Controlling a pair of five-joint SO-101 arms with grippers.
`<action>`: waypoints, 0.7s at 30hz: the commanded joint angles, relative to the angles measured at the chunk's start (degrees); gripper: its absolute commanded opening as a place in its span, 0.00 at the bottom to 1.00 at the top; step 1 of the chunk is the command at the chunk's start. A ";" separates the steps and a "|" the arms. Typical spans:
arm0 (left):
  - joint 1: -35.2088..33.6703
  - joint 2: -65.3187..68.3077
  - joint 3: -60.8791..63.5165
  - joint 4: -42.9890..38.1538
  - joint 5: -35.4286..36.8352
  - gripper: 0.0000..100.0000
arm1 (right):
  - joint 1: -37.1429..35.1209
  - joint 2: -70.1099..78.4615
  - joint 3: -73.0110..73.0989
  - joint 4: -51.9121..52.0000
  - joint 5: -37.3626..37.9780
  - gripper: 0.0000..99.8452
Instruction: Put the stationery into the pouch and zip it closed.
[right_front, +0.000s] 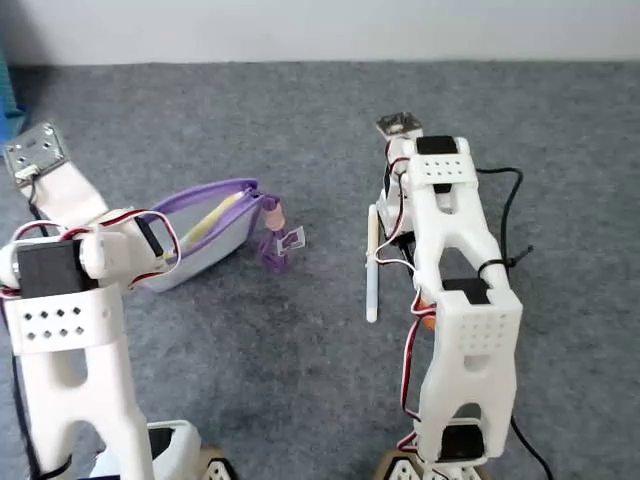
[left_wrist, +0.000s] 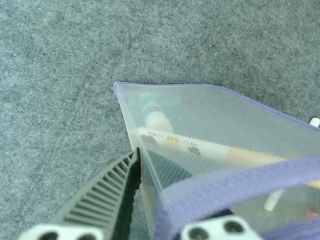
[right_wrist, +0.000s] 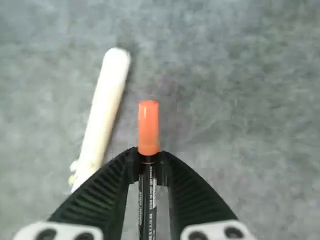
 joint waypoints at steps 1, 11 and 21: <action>0.70 1.58 -0.31 0.44 0.53 0.01 | -0.48 -9.71 -1.85 5.32 0.18 0.01; 0.79 1.67 -0.22 0.09 0.62 0.01 | -1.10 -32.22 -1.67 18.59 -3.78 0.01; 0.79 1.67 -0.22 0.00 0.53 0.01 | -20.79 -63.16 -1.67 16.92 -8.00 0.01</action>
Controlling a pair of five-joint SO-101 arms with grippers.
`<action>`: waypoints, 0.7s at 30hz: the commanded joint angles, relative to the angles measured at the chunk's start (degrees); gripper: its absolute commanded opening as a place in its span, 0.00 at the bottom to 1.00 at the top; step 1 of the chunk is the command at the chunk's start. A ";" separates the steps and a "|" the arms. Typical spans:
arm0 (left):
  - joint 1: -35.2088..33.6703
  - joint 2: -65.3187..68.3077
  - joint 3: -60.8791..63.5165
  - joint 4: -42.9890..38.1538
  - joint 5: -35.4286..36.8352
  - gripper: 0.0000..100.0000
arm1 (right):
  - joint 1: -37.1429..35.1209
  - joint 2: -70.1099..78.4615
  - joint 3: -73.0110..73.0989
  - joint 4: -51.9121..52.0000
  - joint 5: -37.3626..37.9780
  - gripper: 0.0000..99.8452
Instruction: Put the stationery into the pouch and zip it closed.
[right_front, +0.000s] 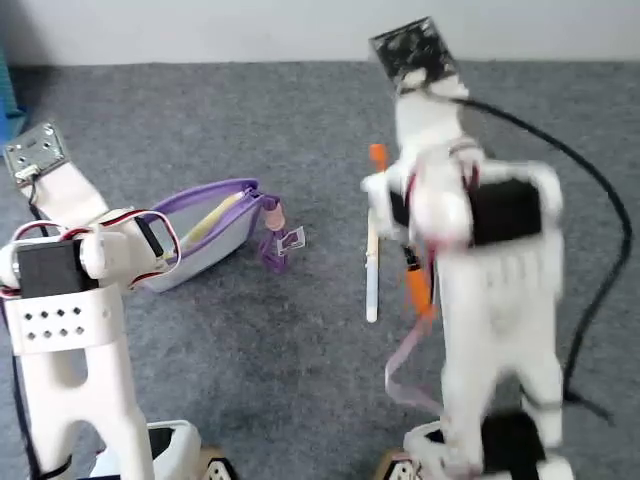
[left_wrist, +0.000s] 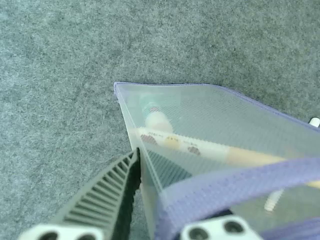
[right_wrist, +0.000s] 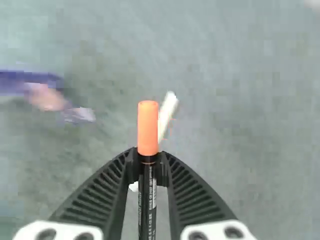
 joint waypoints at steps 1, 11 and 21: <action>0.79 1.67 -0.22 0.00 0.53 0.01 | -9.63 -10.59 -1.67 -0.13 -5.27 0.01; 0.79 1.67 -0.22 0.00 0.53 0.01 | -30.11 -18.59 2.20 -33.63 -12.75 0.01; 0.70 1.67 -0.22 0.35 0.53 0.01 | -31.16 -12.44 18.11 -62.46 -12.75 0.01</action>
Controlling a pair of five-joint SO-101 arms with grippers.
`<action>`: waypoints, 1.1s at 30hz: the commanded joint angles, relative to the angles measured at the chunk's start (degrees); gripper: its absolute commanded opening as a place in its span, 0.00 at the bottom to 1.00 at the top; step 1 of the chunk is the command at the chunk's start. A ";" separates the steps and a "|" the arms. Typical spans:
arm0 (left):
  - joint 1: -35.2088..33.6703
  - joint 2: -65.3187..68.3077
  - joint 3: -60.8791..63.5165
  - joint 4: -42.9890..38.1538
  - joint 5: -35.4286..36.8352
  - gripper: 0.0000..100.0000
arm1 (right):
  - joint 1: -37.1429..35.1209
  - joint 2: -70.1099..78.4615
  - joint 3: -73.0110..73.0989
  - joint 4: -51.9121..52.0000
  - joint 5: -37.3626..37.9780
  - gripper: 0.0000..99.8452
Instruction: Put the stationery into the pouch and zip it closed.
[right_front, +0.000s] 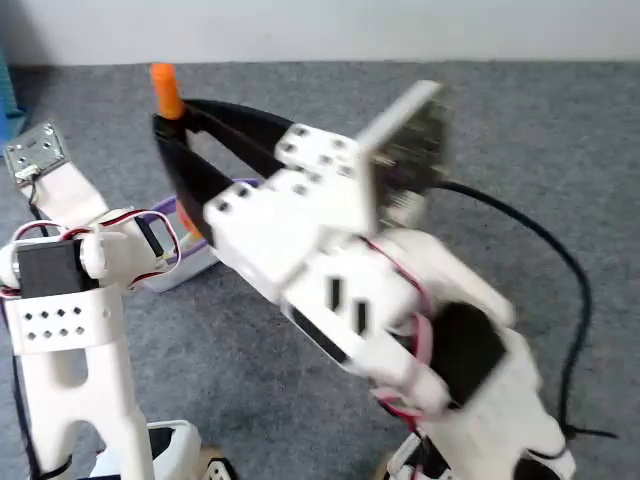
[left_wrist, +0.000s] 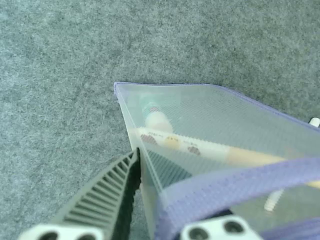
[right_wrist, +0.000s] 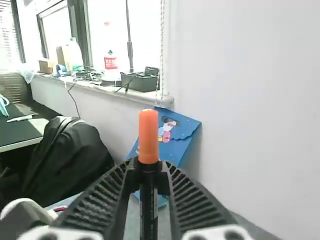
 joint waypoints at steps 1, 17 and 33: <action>0.70 1.67 -0.22 0.35 0.53 0.01 | -0.40 1.54 3.69 -6.64 -0.62 0.01; 0.70 1.67 -0.22 0.09 0.70 0.01 | -0.31 0.48 40.53 -10.68 -5.27 0.01; 0.70 1.67 -0.22 0.09 0.62 0.01 | 3.03 -5.23 21.01 8.92 -3.25 0.31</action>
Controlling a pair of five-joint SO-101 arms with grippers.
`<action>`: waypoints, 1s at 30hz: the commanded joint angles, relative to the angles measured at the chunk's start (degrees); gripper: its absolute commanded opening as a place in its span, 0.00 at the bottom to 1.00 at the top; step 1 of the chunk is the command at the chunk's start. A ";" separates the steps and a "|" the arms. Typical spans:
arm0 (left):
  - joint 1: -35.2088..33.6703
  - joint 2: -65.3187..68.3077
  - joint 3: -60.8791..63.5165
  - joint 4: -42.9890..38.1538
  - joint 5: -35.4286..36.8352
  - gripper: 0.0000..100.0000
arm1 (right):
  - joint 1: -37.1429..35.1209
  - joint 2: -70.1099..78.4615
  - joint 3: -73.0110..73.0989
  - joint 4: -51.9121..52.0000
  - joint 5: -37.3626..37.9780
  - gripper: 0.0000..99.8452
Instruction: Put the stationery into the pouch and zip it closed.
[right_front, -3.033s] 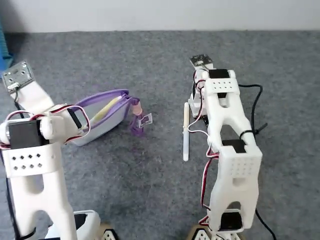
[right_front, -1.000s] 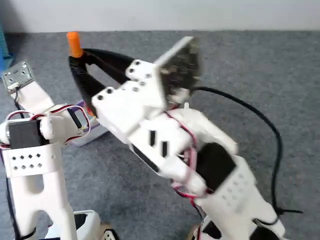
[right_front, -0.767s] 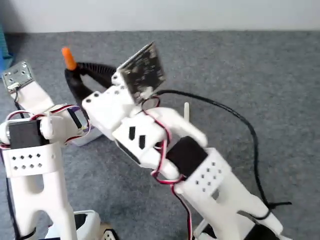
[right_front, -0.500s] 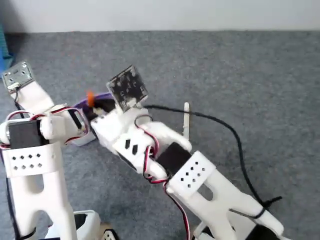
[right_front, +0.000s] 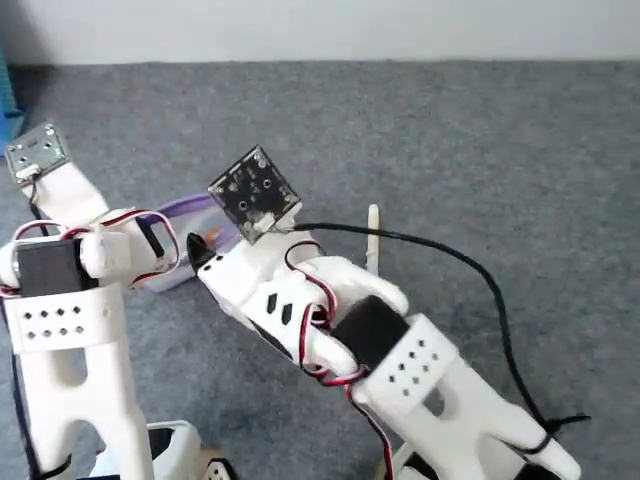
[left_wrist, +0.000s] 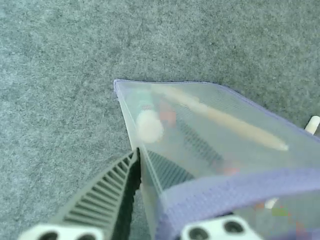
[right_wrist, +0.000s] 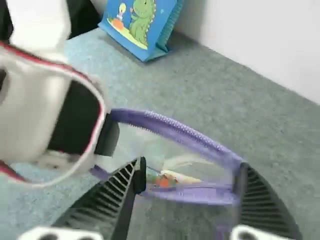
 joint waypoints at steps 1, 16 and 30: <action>0.62 1.58 -0.31 0.00 0.53 0.01 | 4.44 -2.42 -12.57 5.32 -4.22 0.29; 0.62 1.49 -0.31 0.26 0.62 0.01 | 29.85 -1.01 -3.25 17.63 -10.46 0.08; 0.62 1.05 -0.31 0.35 0.62 0.01 | 36.44 34.42 -14.77 22.46 -12.92 0.25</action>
